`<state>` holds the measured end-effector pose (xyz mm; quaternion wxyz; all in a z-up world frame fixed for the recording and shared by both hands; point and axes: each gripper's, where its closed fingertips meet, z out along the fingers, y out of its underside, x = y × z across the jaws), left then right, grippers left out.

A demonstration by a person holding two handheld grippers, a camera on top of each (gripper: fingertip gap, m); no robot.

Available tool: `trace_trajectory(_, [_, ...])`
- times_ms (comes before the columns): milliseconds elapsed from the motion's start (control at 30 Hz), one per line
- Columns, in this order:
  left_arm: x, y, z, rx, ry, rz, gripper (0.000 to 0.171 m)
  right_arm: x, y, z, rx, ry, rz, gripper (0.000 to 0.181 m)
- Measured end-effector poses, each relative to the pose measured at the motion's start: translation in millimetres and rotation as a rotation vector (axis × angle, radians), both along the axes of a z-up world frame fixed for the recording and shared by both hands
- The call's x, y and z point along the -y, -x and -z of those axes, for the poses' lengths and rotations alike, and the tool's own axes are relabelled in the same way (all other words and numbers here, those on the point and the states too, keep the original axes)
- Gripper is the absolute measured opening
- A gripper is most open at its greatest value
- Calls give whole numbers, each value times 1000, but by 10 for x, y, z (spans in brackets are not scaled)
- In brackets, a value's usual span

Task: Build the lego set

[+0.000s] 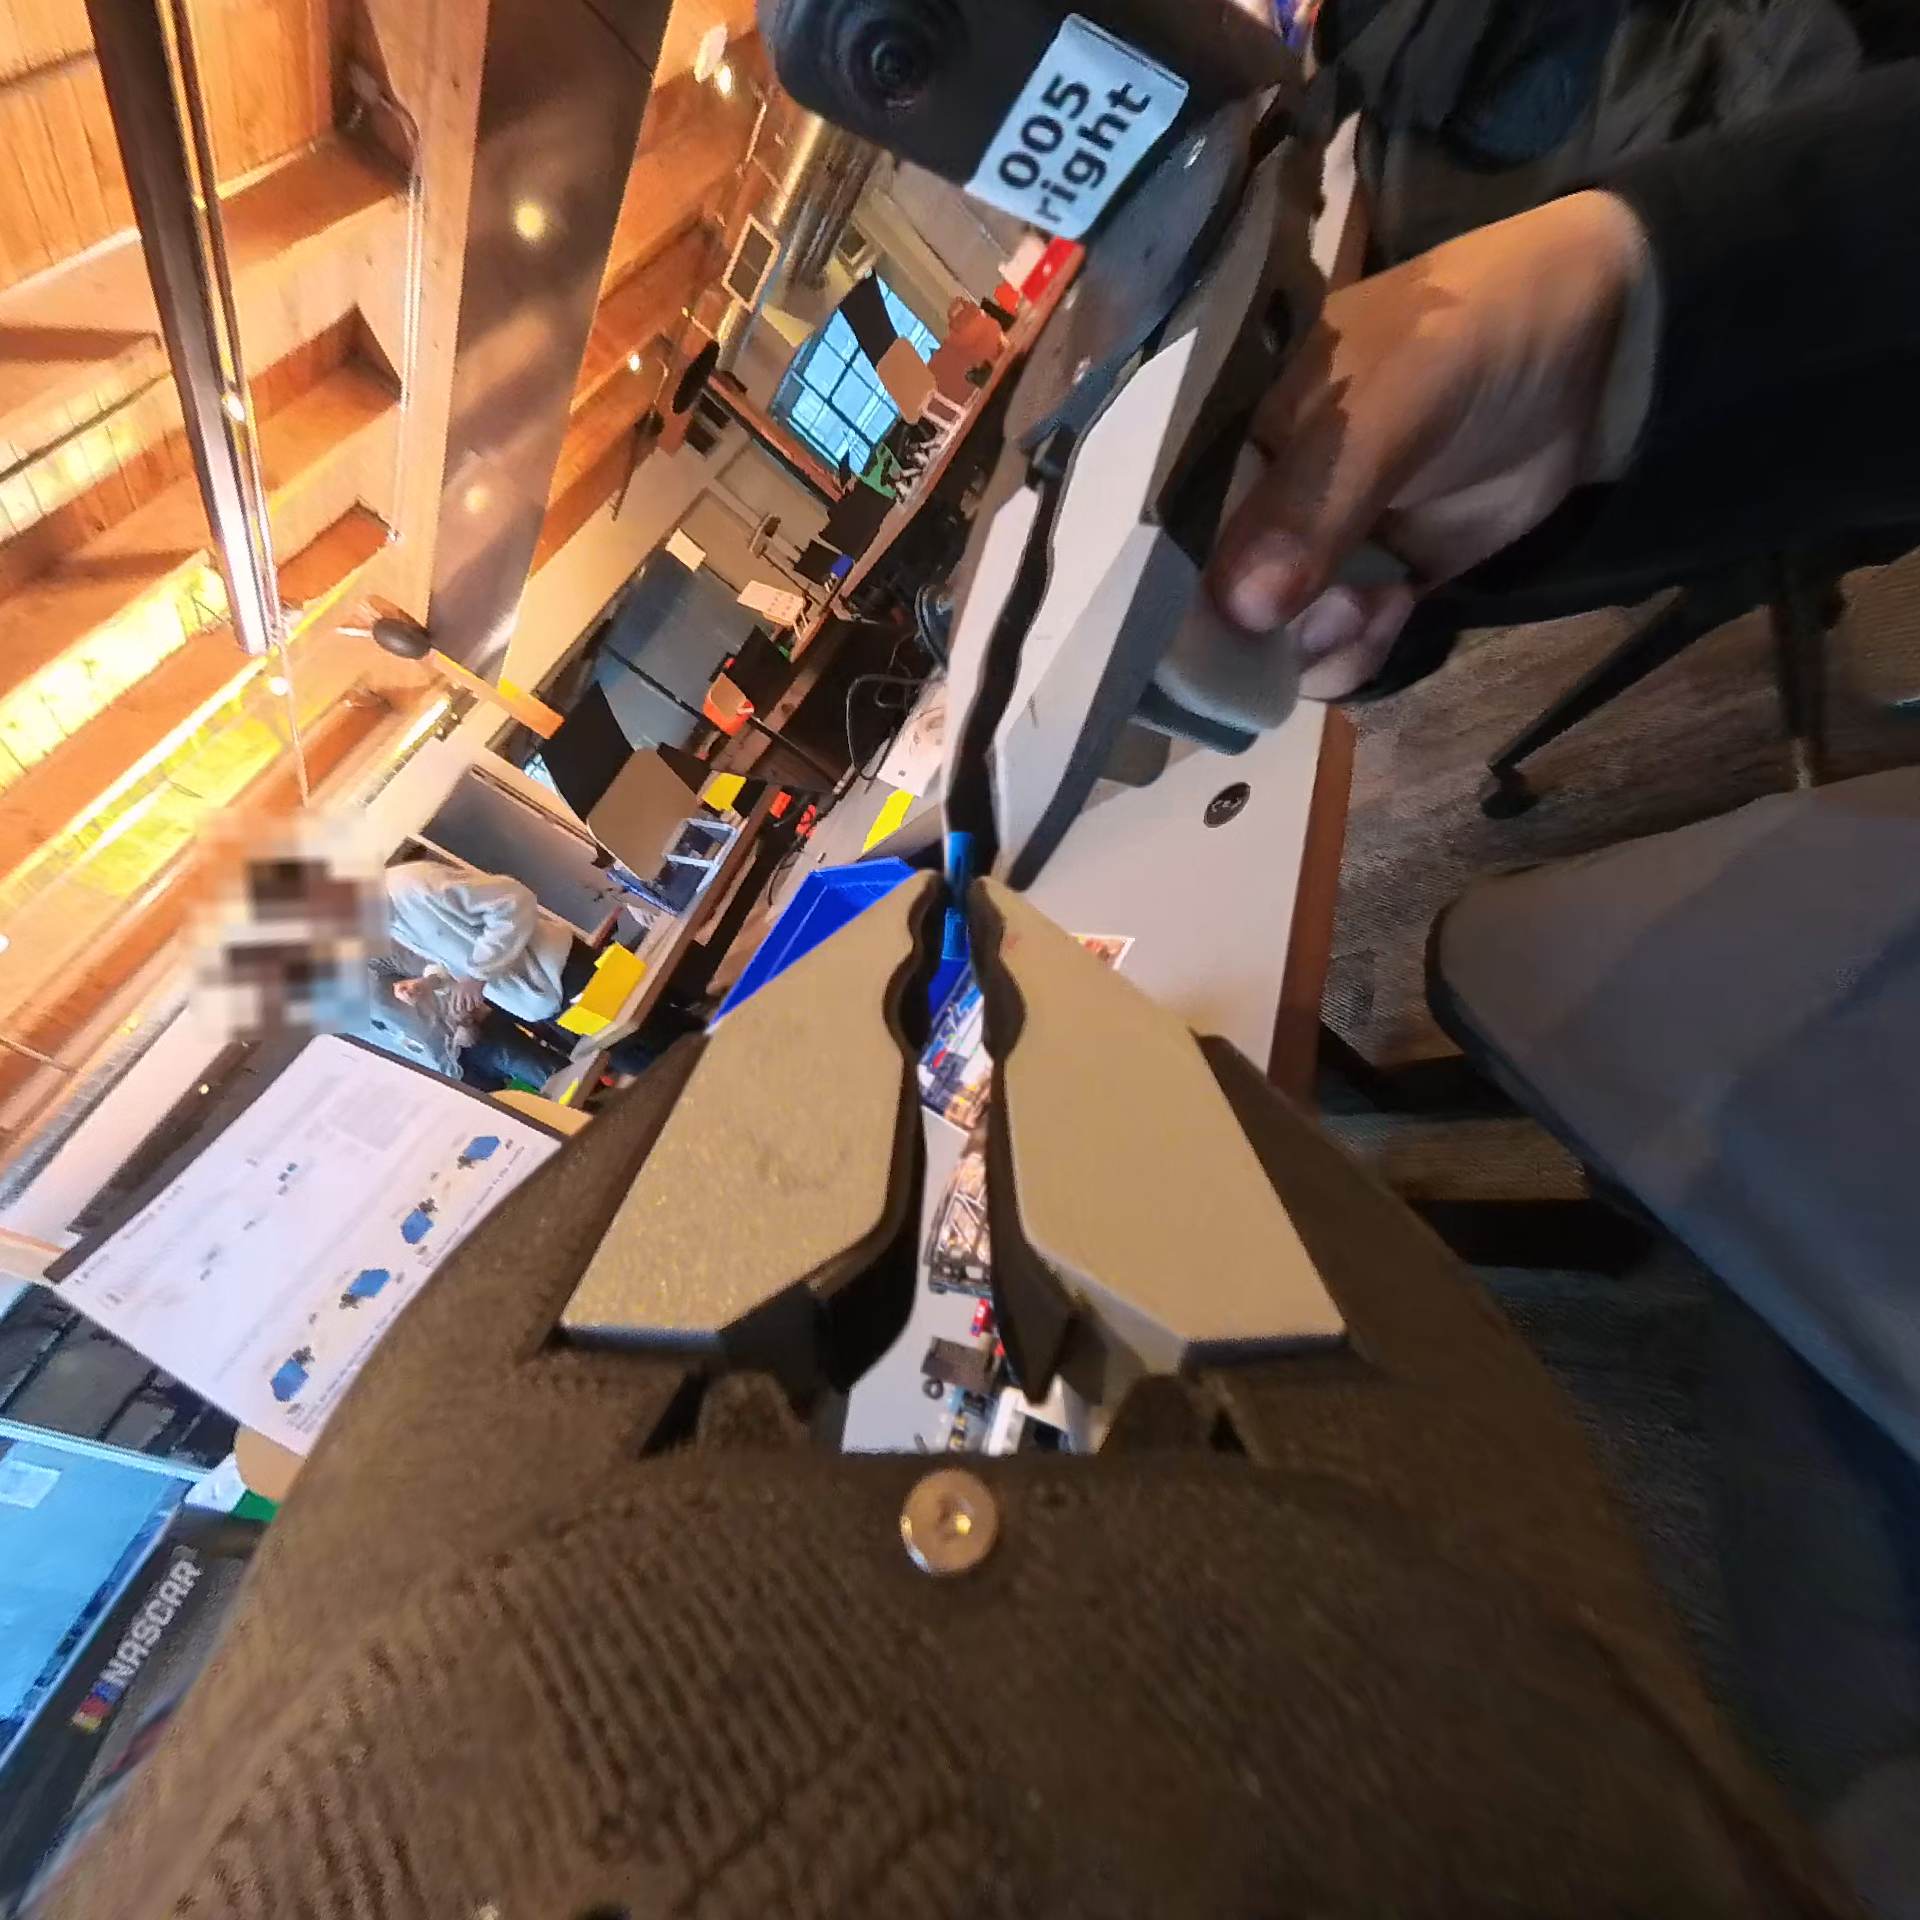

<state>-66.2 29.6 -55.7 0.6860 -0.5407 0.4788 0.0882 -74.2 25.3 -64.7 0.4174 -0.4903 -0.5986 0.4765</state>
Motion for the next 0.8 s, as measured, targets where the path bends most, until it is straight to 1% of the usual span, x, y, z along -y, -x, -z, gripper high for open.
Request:
trace_trajectory(133, [25,6,0,-21,-32,0,2,24,-22,-24,1,-134,34,14])
trace_trajectory(233, [91,-20,-37,-34,-95,20,1,78,-44,-30,11,-188,28,14])
trace_trajectory(267, [116,-12,-78,-41,-145,10,1,112,-52,-39,11,-194,16,15])
trace_trajectory(333, [147,50,-197,-69,-285,-62,1,193,-71,-88,-3,-194,-9,15])
trace_trajectory(500, [299,32,-364,-90,-450,-98,1,314,-125,-302,-95,-227,-7,12])
trace_trajectory(633, [344,-51,-338,-133,-474,-84,0,392,-186,-451,-159,-279,5,8])
trace_trajectory(800, [364,-116,-303,-169,-494,-81,0,427,-175,-431,-142,-341,26,7])
